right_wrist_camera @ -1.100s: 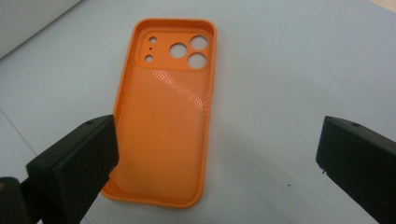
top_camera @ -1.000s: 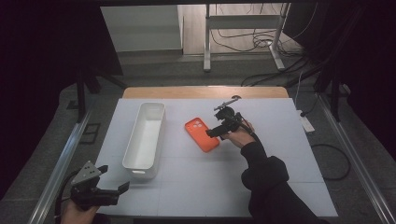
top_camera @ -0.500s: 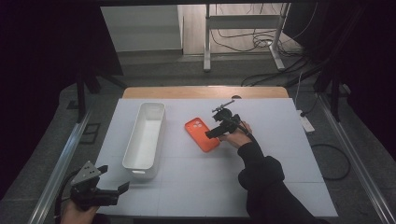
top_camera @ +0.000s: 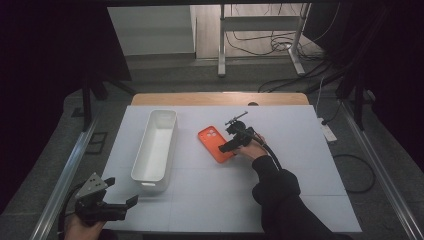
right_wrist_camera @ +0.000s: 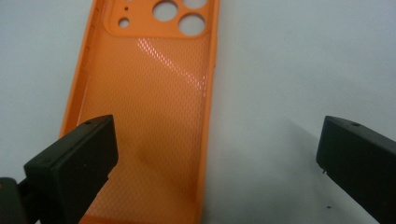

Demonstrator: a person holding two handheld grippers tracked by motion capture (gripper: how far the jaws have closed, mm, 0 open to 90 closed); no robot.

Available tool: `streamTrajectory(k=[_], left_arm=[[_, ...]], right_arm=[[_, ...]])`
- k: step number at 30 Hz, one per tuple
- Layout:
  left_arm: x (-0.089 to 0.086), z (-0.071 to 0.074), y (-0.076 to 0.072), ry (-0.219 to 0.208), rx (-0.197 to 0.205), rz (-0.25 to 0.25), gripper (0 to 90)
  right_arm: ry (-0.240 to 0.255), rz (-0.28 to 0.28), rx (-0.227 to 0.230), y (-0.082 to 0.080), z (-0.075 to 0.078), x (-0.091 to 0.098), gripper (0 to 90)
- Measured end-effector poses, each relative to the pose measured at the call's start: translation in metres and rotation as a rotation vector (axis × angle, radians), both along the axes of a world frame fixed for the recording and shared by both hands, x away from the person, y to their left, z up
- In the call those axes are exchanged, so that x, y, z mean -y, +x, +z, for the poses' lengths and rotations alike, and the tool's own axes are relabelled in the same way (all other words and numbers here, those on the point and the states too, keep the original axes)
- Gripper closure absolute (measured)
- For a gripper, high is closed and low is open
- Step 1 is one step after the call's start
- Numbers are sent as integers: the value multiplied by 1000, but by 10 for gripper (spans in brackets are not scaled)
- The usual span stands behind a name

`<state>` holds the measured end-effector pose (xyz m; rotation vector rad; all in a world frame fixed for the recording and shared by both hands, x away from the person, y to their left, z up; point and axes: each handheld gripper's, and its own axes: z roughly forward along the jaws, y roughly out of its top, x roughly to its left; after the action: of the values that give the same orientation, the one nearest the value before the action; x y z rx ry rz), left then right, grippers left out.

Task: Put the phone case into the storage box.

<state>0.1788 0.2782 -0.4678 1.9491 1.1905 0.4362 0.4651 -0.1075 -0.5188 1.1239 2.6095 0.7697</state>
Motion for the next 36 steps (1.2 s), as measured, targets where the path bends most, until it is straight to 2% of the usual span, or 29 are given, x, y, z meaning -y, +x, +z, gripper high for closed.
streamTrajectory(k=[4,7,15,24,26,29,31,34,36], left_arm=[[0,0,0,1,0,0,2],[0,0,0,1,-1,0,2],[0,0,0,4,-1,0,2],[1,0,0,9,-2,-1,3],[1,0,0,10,-2,-1,3],[1,0,0,11,-2,0,3],[1,0,0,11,-1,0,3],[1,0,0,11,-2,1,3],[1,0,0,12,-2,2,3]], right_arm=[[-20,8,-1,0,-5,-1,0],[-35,14,15,-1,-6,-2,0],[-44,13,16,-2,-5,-2,10],[-27,30,4,-2,5,6,384],[-20,33,-4,-1,7,7,497],[-8,47,-25,-1,9,9,646],[15,48,-55,0,9,10,759],[48,48,-89,0,9,10,836],[45,26,-94,0,9,9,858]])
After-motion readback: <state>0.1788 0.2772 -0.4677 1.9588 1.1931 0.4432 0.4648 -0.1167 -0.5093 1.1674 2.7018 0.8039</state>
